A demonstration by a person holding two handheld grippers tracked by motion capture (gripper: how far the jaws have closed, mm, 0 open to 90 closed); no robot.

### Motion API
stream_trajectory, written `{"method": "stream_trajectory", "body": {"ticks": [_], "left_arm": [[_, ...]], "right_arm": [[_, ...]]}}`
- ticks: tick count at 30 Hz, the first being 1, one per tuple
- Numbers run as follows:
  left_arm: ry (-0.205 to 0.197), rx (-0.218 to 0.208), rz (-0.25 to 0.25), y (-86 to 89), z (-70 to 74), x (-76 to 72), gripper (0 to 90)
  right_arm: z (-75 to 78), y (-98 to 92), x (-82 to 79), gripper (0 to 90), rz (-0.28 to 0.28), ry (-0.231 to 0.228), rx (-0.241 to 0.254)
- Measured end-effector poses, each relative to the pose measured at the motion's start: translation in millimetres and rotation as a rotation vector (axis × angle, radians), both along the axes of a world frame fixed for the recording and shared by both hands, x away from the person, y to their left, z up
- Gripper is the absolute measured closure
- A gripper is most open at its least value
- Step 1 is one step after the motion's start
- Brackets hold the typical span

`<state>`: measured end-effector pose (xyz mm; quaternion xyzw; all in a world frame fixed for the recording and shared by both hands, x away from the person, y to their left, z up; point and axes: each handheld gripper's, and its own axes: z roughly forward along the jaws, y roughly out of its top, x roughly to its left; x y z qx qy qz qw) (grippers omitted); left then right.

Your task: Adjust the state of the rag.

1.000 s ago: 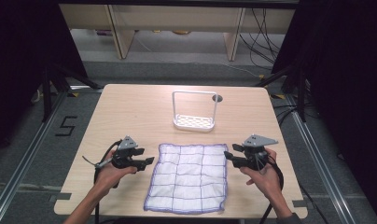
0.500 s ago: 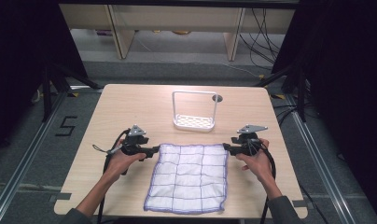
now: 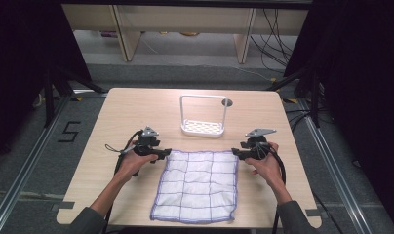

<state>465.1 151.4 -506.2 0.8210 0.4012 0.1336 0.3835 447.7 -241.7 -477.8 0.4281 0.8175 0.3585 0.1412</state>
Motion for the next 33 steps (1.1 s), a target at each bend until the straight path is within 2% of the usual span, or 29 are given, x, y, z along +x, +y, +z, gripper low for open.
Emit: {"method": "stream_trajectory", "body": {"ticks": [1,2,4,5,6,8,12,13,14,18,20,21,22,23,24,25,26,27,29,30,31,32,33], "left_arm": [[0.0,-0.003,-0.007,-2.2,-1.1,0.3,34.5],[0.004,0.004,-0.016,-3.5,-1.3,0.4,35.2],[-0.002,-0.002,-0.03,-7.5,-2.9,-0.4,37.8],[0.003,0.011,-0.043,-9.3,-3.2,-1.3,39.2],[0.002,0.018,-0.059,-11.6,-4.0,-2.0,39.9],[0.004,0.015,-0.077,-14.4,-5.3,-3.5,46.4],[-0.006,0.017,-0.118,-18.4,-7.4,-6.3,59.0],[-0.005,0.016,-0.125,-19.0,-7.4,-6.9,62.2],[-0.004,0.018,-0.131,-19.4,-7.4,-7.3,65.2],[-0.002,0.012,-0.159,-21.7,-7.8,-9.4,78.3],[-0.005,0.013,-0.164,-22.0,-7.7,-9.9,82.5],[-0.005,0.01,-0.167,-21.8,-7.9,-9.9,83.2],[-0.007,0.003,-0.166,-21.5,-8.2,-9.8,83.5],[-0.005,-0.006,-0.163,-20.9,-8.2,-9.7,84.0],[-0.006,-0.003,-0.162,-20.3,-7.9,-9.5,84.5],[-0.013,-0.002,-0.161,-19.3,-7.5,-9.1,84.7],[-0.016,-0.008,-0.156,-19.2,-7.5,-9.0,85.0],[-0.02,-0.007,-0.154,-17.8,-7.0,-8.5,85.0],[-0.032,-0.01,-0.149,-16.7,-6.1,-8.1,85.2],[-0.035,-0.01,-0.147,-16.2,-5.7,-8.1,85.3],[-0.032,-0.019,-0.147,-15.5,-5.4,-7.9,85.3],[-0.029,-0.035,-0.142,-14.7,-5.0,-7.5,85.4],[-0.028,-0.053,-0.142,-13.5,-4.9,-6.4,85.4]], "right_arm": [[-1.0,0.7,1.0,49.5,0.008,-0.014,-0.004],[-0.3,2.6,1.0,49.4,0.006,0.002,-0.007],[-2.0,4.6,2.2,49.3,0.018,-0.004,-0.004],[-2.9,5.2,2.3,49.1,0.017,0.002,-0.019],[-5.4,7.6,2.6,49.1,0.006,-0.015,0.0],[-5.1,7.7,3.5,49.1,0.028,0.002,-0.031],[-6.8,10.5,3.7,48.8,0.034,0.003,-0.033],[-6.0,11.4,3.1,48.8,0.026,0.022,-0.032],[-7.8,11.6,4.2,48.8,0.03,0.008,-0.037],[-11.0,14.3,5.7,48.9,0.02,0.022,-0.045],[-14.9,15.7,8.1,49.7,0.033,0.004,-0.047],[-13.4,16.5,7.0,50.0,0.025,0.034,-0.053],[-14.6,17.1,7.1,51.0,0.025,0.032,-0.063],[-17.2,18.0,8.8,52.7,0.022,-0.005,-0.067],[-15.2,18.4,8.2,54.0,0.022,0.027,-0.08],[-16.4,19.7,7.7,57.8,0.015,0.034,-0.068],[-16.8,18.0,9.0,61.2,0.028,0.024,-0.093],[-17.3,17.8,9.1,62.9,0.016,0.03,-0.095],[-19.6,14.6,11.5,74.0,0.023,0.073,-0.03],[-22.9,13.2,12.7,81.4,0.017,0.032,-0.015],[-21.0,13.4,11.7,84.8,0.014,0.049,-0.019],[-19.4,11.8,12.2,86.8,0.033,0.054,-0.028],[-19.4,13.0,11.7,87.5,0.026,0.036,0.001]]}}
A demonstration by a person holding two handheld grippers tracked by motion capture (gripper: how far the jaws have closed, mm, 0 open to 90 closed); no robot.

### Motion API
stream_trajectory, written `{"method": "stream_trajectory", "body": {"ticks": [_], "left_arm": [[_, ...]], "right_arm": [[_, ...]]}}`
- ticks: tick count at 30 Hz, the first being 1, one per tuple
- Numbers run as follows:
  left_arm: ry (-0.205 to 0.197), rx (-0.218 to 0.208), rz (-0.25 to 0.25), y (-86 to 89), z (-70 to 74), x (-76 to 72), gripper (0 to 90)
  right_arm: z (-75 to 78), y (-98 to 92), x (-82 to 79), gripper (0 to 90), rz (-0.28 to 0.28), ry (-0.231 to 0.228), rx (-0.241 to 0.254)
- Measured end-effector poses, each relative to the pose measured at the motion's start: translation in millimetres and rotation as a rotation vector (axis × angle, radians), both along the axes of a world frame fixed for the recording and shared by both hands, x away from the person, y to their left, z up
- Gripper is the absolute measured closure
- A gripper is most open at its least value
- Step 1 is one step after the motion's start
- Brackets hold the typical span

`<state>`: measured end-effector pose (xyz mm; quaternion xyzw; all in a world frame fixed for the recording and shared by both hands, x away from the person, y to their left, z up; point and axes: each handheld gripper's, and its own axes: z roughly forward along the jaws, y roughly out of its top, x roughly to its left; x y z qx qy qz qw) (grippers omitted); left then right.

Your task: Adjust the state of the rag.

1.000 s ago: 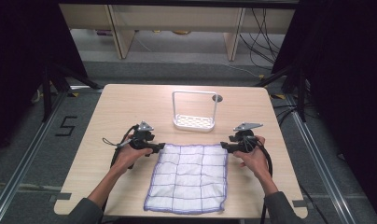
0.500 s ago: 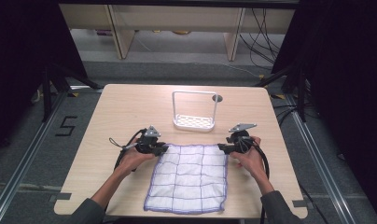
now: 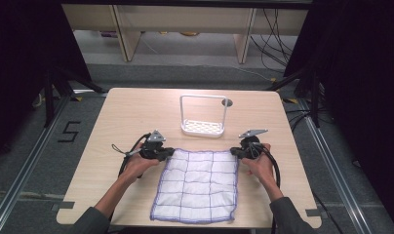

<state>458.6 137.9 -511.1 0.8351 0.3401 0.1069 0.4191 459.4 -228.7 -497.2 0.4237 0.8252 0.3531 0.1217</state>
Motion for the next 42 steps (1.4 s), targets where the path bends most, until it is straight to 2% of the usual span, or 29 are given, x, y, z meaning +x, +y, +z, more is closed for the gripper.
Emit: {"method": "stream_trajectory", "body": {"ticks": [1,3,4,5,6,7,8,9,11,12,13,14,15,16,17,19,22,24,26,28,30,32,33,34,37,38,39,40,42], "left_arm": [[-0.002,0.001,0.006,1.4,0.8,0.5,85.4],[-0.012,0.004,0.01,3.9,2.9,1.9,85.6],[-0.016,-0.003,0.014,5.2,5.2,2.0,85.6],[-0.02,-0.006,0.016,5.8,7.2,2.4,85.7],[-0.028,-0.013,0.023,6.5,10.0,2.2,85.7],[-0.042,-0.029,0.029,7.4,13.7,2.8,85.7],[-0.053,-0.043,0.036,9.1,17.7,3.4,85.7],[-0.055,-0.059,0.047,9.9,20.5,3.8,85.7],[-0.071,-0.062,0.055,13.0,26.4,5.9,85.7],[-0.078,-0.077,0.066,13.4,28.8,6.6,85.7],[-0.083,-0.086,0.07,14.2,31.5,7.2,85.6],[-0.075,-0.118,0.069,15.4,34.1,7.3,85.6],[-0.074,-0.12,0.063,16.3,36.2,6.5,85.6],[-0.074,-0.12,0.063,16.3,36.2,6.5,85.6],[-0.094,-0.101,0.059,17.2,39.6,1.6,85.6],[-0.097,-0.107,0.049,20.2,42.6,-3.5,85.6],[-0.114,-0.106,0.027,23.8,48.2,-17.7,85.6],[-0.126,-0.108,0.009,25.9,50.9,-30.2,85.6],[-0.14,-0.102,-0.009,27.1,52.3,-42.7,85.7],[-0.148,-0.097,-0.021,27.6,53.3,-51.3,85.7],[-0.148,-0.092,-0.032,28.8,53.6,-59.4,85.7],[-0.157,-0.091,-0.037,29.8,52.2,-66.7,85.7],[-0.154,-0.077,-0.041,30.6,52.3,-70.5,85.7],[-0.155,-0.082,-0.046,30.9,50.6,-75.5,85.7],[-0.153,-0.082,-0.056,31.1,48.2,-78.8,85.6],[-0.148,-0.08,-0.053,31.2,47.3,-81.1,85.6],[-0.149,-0.078,-0.054,31.0,46.4,-82.7,85.6],[-0.15,-0.072,-0.061,31.4,45.8,-84.2,85.6],[-0.149,-0.079,-0.067,31.0,44.2,-88.5,85.6]], "right_arm": [[1.1,0.6,0.3,87.7,0.012,-0.016,-0.002],[9.2,0.8,-0.3,87.9,0.025,-0.018,-0.003],[13.3,1.8,-0.9,87.9,0.011,-0.019,0.008],[15.7,2.4,1.6,88.0,0.014,-0.061,0.022],[21.3,2.0,1.4,87.9,0.011,-0.039,0.023],[24.9,1.0,3.8,88.0,0.023,-0.061,0.015],[28.4,2.2,5.8,88.0,0.017,-0.084,0.045],[36.0,1.3,6.4,88.0,0.021,-0.073,0.04],[46.0,1.3,8.0,88.0,0.033,-0.097,0.037],[49.0,1.3,8.4,88.0,0.035,-0.114,0.039],[53.8,2.0,8.0,88.0,0.03,-0.108,0.052],[57.5,1.4,8.3,88.0,0.032,-0.13,0.045],[63.0,2.0,6.4,88.0,0.023,-0.114,0.063],[65.6,2.1,4.6,88.0,0.023,-0.126,0.072],[68.5,1.0,3.2,88.0,0.042,-0.136,0.073],[71.8,1.5,-4.0,88.0,0.053,-0.148,0.062],[74.6,0.5,-21.5,88.0,0.072,-0.153,0.074],[75.4,-2.7,-33.4,88.0,0.09,-0.174,0.086],[75.4,-3.2,-47.8,88.0,0.097,-0.169,0.101],[75.3,-4.8,-59.4,88.0,0.122,-0.191,0.109],[75.0,-5.1,-68.8,88.0,0.128,-0.178,0.124],[73.6,-5.6,-76.1,88.0,0.146,-0.195,0.107],[73.6,-4.4,-82.4,88.0,0.136,-0.166,0.118],[72.1,-5.2,-83.9,88.0,0.156,-0.183,0.115],[70.2,-6.6,-91.1,87.9,0.157,-0.178,0.118],[69.0,-7.3,-91.7,88.0,0.165,-0.197,0.11],[67.9,-6.4,-95.6,88.0,0.149,-0.169,0.122],[66.7,-7.8,-94.4,88.0,0.17,-0.186,0.114],[64.4,-7.1,-97.9,87.9,0.154,-0.166,0.123]]}}
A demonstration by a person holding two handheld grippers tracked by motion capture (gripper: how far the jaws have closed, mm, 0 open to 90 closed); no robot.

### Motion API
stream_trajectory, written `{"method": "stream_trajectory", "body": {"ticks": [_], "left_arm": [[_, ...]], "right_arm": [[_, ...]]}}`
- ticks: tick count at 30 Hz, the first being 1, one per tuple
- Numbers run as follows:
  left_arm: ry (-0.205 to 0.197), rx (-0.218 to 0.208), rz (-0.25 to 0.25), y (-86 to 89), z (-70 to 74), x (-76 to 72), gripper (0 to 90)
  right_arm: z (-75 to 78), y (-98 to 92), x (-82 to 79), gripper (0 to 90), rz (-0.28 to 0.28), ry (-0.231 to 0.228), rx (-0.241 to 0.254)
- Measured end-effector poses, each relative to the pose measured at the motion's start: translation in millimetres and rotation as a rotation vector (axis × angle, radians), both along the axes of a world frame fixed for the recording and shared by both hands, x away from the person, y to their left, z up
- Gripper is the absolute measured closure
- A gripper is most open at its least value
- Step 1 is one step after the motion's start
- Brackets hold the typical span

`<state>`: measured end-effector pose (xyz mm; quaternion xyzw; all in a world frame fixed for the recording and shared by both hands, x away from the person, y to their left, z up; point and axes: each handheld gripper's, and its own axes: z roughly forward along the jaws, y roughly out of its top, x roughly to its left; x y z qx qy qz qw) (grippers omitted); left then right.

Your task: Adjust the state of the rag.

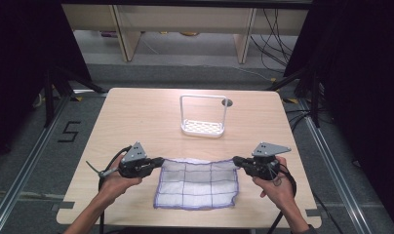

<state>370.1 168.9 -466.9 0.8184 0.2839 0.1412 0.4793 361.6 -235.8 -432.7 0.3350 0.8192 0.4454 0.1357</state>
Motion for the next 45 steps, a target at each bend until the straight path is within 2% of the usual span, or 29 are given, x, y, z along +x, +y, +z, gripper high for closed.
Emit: {"method": "stream_trajectory", "body": {"ticks": [1,3,7,8,9,10,11,12,14,15,19,23,24,27,30,31,32,34,35,36,37,38,39,40,41,42,43,44,45], "left_arm": [[0.002,0.008,0.0,0.0,-0.1,-2.8,85.5],[0.003,0.01,-0.014,-0.2,-1.6,-7.0,85.5],[0.004,0.022,-0.012,-0.1,-2.9,-12.2,85.4],[0.0,0.003,-0.009,-0.9,-4.3,-13.4,85.4],[0.007,0.009,-0.014,-0.3,-4.1,-14.7,85.4],[0.004,0.008,-0.017,-0.3,-4.7,-15.8,85.4],[0.003,0.018,-0.016,-0.4,-4.5,-17.6,85.4],[0.002,0.011,-0.01,-0.8,-5.5,-19.7,85.4],[-0.003,0.009,-0.016,-0.6,-6.9,-23.3,85.4],[-0.004,0.02,-0.019,0.2,-6.9,-25.3,85.3],[0.002,0.01,-0.025,2.0,-9.3,-32.4,85.3],[-0.004,0.017,-0.028,2.1,-11.7,-40.8,85.2],[0.002,0.006,-0.027,1.2,-13.3,-43.9,85.2],[0.004,0.004,-0.041,0.6,-17.0,-50.8,85.2],[0.015,0.04,-0.051,0.1,-21.8,-58.2,85.0],[0.016,0.035,-0.059,-0.3,-24.0,-58.9,84.8],[0.029,0.038,-0.06,-1.0,-26.6,-60.5,84.8],[0.032,0.049,-0.068,-2.5,-30.4,-62.3,84.5],[0.033,0.064,-0.07,-2.9,-31.7,-62.9,84.3],[0.035,0.098,-0.095,-3.3,-32.9,-63.3,83.9],[0.043,0.086,-0.093,-5.1,-36.0,-64.8,83.2],[0.034,0.109,-0.106,-5.4,-38.0,-65.4,82.7],[0.038,0.15,-0.117,-4.8,-38.8,-65.8,82.3],[0.043,0.111,-0.105,-8.5,-41.8,-69.4,81.8],[0.037,0.143,-0.116,-7.7,-40.8,-70.8,81.8],[0.029,0.153,-0.125,-7.8,-40.1,-72.5,82.0],[0.028,0.145,-0.124,-8.6,-40.3,-74.3,82.0],[0.014,0.164,-0.139,-7.8,-39.3,-76.2,82.0],[0.017,0.169,-0.138,-7.5,-39.2,-77.6,81.8]], "right_arm": [[-0.7,-1.8,1.0,88.0,0.01,-0.017,-0.008],[-2.9,-2.1,-0.4,87.9,0.022,-0.006,-0.005],[-5.6,-2.3,-6.9,87.9,0.007,-0.001,0.002],[-6.0,-2.5,-8.2,87.9,0.012,0.0,0.004],[-6.8,-2.3,-9.5,87.9,0.01,-0.01,0.007],[-6.4,-2.4,-11.4,87.9,0.017,0.004,0.009],[-6.9,-2.3,-12.8,87.9,0.014,-0.014,0.011],[-6.4,-2.9,-14.1,87.9,0.027,-0.005,0.009],[-6.2,-1.5,-19.8,87.9,0.012,0.009,0.016],[-6.8,-1.8,-19.9,87.9,0.02,-0.019,0.006],[-8.0,-0.5,-26.1,87.9,0.04,-0.018,0.009],[-7.9,0.3,-33.5,87.9,0.025,-0.009,0.013],[-8.9,-0.6,-35.1,87.9,0.041,-0.023,0.0],[-11.8,-1.5,-41.5,87.9,0.044,-0.021,-0.008],[-15.1,-3.5,-46.3,87.9,0.045,-0.017,-0.017],[-17.2,-3.5,-49.5,87.9,0.045,0.004,-0.008],[-19.4,-4.2,-49.3,87.8,0.049,-0.008,-0.018],[-24.1,-3.6,-53.7,87.7,0.049,0.036,-0.019],[-27.6,-4.6,-53.2,87.7,0.06,0.021,-0.035],[-29.3,-3.3,-56.0,87.7,0.047,0.051,-0.028],[-32.6,-3.7,-54.9,87.5,0.069,0.041,-0.043],[-33.8,-2.6,-57.5,87.5,0.056,0.068,-0.038],[-35.9,-3.4,-55.7,87.4,0.08,0.043,-0.057],[-37.1,-3.0,-57.9,87.1,0.074,0.073,-0.054],[-39.3,-3.1,-57.9,87.0,0.086,0.063,-0.065],[-40.1,-2.2,-61.2,87.0,0.077,0.09,-0.054],[-41.2,-3.3,-60.3,87.0,0.094,0.069,-0.068],[-41.0,-3.6,-62.8,87.0,0.085,0.082,-0.069],[-42.2,-4.1,-64.8,87.0,0.093,0.066,-0.077]]}}
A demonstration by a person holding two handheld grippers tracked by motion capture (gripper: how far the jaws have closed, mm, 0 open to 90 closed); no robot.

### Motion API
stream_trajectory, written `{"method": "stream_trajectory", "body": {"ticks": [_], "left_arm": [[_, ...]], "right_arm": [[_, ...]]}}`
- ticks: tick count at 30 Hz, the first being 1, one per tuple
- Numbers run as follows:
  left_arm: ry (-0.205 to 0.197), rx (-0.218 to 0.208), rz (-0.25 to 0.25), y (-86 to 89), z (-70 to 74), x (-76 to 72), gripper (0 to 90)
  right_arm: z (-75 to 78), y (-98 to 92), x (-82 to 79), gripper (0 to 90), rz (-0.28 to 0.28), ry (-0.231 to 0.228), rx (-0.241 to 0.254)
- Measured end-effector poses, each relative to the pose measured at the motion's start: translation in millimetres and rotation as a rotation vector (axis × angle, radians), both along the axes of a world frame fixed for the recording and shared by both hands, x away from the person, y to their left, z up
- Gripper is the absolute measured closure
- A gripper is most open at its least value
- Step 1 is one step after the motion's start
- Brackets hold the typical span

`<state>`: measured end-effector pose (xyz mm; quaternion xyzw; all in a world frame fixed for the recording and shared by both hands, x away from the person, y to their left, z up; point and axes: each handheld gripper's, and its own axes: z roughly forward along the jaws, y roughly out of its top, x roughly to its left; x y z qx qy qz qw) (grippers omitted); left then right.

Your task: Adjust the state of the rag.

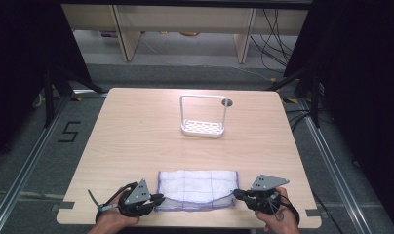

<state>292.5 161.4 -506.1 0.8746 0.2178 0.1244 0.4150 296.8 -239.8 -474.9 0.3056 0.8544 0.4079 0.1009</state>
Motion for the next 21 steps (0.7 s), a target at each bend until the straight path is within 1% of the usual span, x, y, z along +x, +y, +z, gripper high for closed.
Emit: {"method": "stream_trajectory", "body": {"ticks": [1,2,3,4,5,6,7,8,9,10,11,12,13,14,15,16,17,18,19,20,21], "left_arm": [[0.003,-0.017,-0.003,-0.7,-0.8,-1.7,81.8],[0.017,0.002,-0.015,0.2,-1.1,-2.4,81.7],[0.014,0.02,-0.027,0.2,-2.3,-3.9,81.4],[0.016,-0.006,-0.023,-2.0,-4.7,-5.5,80.4],[0.013,0.016,-0.04,-1.3,-5.7,-6.2,79.4],[0.046,0.005,-0.028,-1.9,-6.3,-7.9,76.6],[0.06,0.002,-0.035,-1.7,-6.3,-8.5,72.8],[0.066,-0.036,-0.018,-2.9,-6.4,-10.4,67.0],[0.051,-0.035,-0.024,-2.1,-3.9,-9.5,60.0],[0.072,-0.052,-0.011,-1.3,-1.0,-9.8,56.2],[0.058,-0.076,-0.005,-0.8,2.7,-8.7,55.7],[0.061,-0.107,0.015,-1.6,5.2,-7.9,54.7],[0.049,-0.102,0.017,-0.1,10.3,-4.1,53.7],[0.051,-0.129,0.037,-0.5,14.5,1.2,52.5],[0.05,-0.138,0.066,-1.1,17.3,5.5,52.1],[0.045,-0.138,0.086,-2.0,19.5,11.5,52.1],[0.034,-0.138,0.1,-2.8,20.3,18.8,51.4],[0.041,-0.139,0.109,-3.3,21.4,24.8,50.5],[0.036,-0.126,0.124,-3.3,22.0,32.6,50.1],[0.044,-0.121,0.128,-3.8,21.8,40.3,49.6],[0.042,-0.107,0.14,-4.0,21.1,47.8,49.3]], "right_arm": [[-0.1,-0.5,-1.1,87.0,0.012,0.006,-0.006],[-0.9,-0.6,-3.0,86.9,0.008,0.005,-0.014],[-1.5,-1.0,-4.6,86.8,0.003,0.017,-0.022],[-3.2,-1.6,-5.4,86.6,0.006,0.022,-0.028],[-4.5,-2.1,-5.2,86.2,0.012,0.021,-0.033],[-5.9,-2.9,-6.2,84.4,-0.003,0.029,-0.032],[-6.9,-3.8,-5.7,79.8,-0.001,0.037,-0.035],[-6.9,-4.9,-6.1,70.7,-0.028,0.048,-0.033],[-6.9,-6.1,-5.8,68.6,-0.05,0.058,-0.018],[-6.0,-7.1,-5.7,65.7,-0.057,0.059,-0.008],[-4.5,-8.7,-4.4,62.2,-0.064,0.047,0.003],[-2.0,-9.9,-2.9,58.0,-0.081,0.037,0.01],[1.1,-10.7,-2.2,57.8,-0.111,0.033,0.018],[5.1,-11.0,-1.5,57.4,-0.139,0.033,0.029],[9.2,-12.7,4.1,56.1,-0.144,-0.004,0.032],[12.7,-13.0,8.4,54.7,-0.158,-0.019,0.031],[15.1,-12.3,12.5,54.2,-0.175,-0.02,0.032],[16.8,-10.3,15.6,53.7,-0.198,-0.007,0.039],[17.7,-10.1,19.6,53.4,-0.2,-0.004,0.033],[18.4,-9.8,25.4,53.0,-0.209,-0.002,0.029],[17.6,-8.7,31.0,52.8,-0.227,-0.004,0.029]]}}
